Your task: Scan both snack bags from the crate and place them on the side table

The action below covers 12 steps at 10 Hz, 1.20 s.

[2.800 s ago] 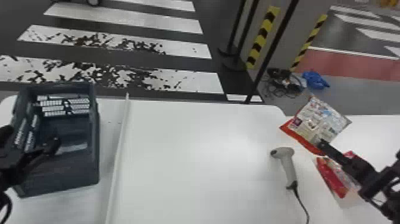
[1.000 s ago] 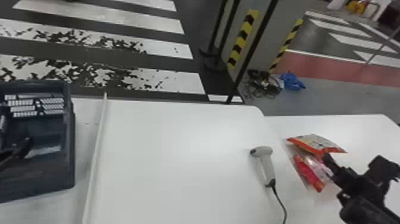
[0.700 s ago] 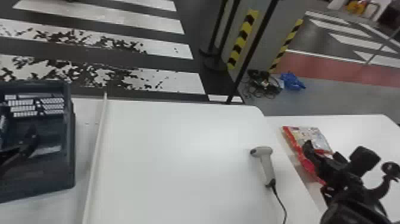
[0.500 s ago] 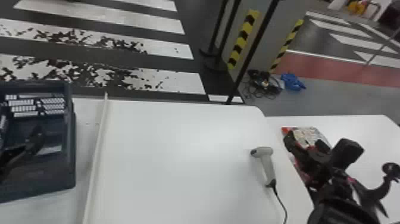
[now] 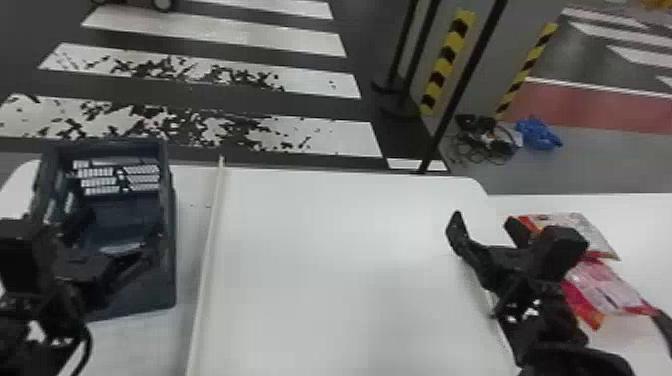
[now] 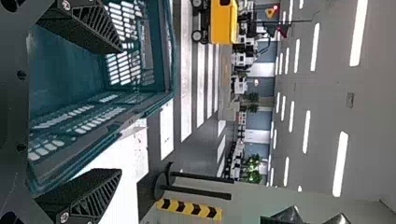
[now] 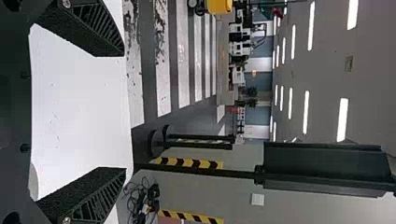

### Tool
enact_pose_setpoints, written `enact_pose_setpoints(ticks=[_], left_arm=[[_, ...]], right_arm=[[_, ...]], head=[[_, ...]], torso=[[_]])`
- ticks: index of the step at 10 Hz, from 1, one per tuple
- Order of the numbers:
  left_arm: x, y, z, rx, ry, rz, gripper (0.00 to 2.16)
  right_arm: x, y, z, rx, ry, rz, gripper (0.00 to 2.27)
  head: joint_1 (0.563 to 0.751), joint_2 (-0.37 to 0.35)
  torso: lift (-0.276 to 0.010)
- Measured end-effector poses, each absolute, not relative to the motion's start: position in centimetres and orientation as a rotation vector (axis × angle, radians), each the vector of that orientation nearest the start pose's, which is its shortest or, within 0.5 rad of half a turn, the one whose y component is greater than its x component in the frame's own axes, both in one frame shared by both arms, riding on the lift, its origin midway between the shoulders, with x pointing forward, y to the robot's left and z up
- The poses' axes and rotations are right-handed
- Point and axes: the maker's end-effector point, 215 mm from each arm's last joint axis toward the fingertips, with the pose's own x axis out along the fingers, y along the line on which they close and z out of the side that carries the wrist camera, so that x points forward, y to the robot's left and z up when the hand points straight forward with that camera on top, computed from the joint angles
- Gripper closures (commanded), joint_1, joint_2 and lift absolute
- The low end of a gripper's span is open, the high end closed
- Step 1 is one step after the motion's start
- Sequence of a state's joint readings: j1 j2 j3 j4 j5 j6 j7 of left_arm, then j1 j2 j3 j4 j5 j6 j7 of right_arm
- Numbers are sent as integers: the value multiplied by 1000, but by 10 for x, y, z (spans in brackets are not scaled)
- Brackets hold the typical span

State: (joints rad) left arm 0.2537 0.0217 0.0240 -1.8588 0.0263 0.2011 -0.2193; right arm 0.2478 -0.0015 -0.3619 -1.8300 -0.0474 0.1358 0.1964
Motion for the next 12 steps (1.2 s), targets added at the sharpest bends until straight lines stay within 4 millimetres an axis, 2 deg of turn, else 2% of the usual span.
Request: enact_pose_setpoints(ticks=[1, 3, 5, 9, 12], left_arm=[[511, 188, -385, -17, 174, -214, 83], [503, 170, -391, -17, 186, -238, 83], [493, 159, -399, -14, 202, -255, 83], [481, 149, -404, -4, 208, -278, 83], [482, 136, -395, 11, 185, -308, 83]], right_arm=[[496, -372, -366, -30, 97, -123, 49], [494, -335, -357, -134, 44, -100, 63], [487, -317, -363, -147, 39, -72, 63], [477, -317, -381, -106, 78, -77, 63], [475, -320, -386, -56, 87, -86, 63]], head=[[695, -201], [695, -184], [695, -177], [695, -191], [695, -210]], torso=[[-98], [-98], [-98], [-98], [-98]])
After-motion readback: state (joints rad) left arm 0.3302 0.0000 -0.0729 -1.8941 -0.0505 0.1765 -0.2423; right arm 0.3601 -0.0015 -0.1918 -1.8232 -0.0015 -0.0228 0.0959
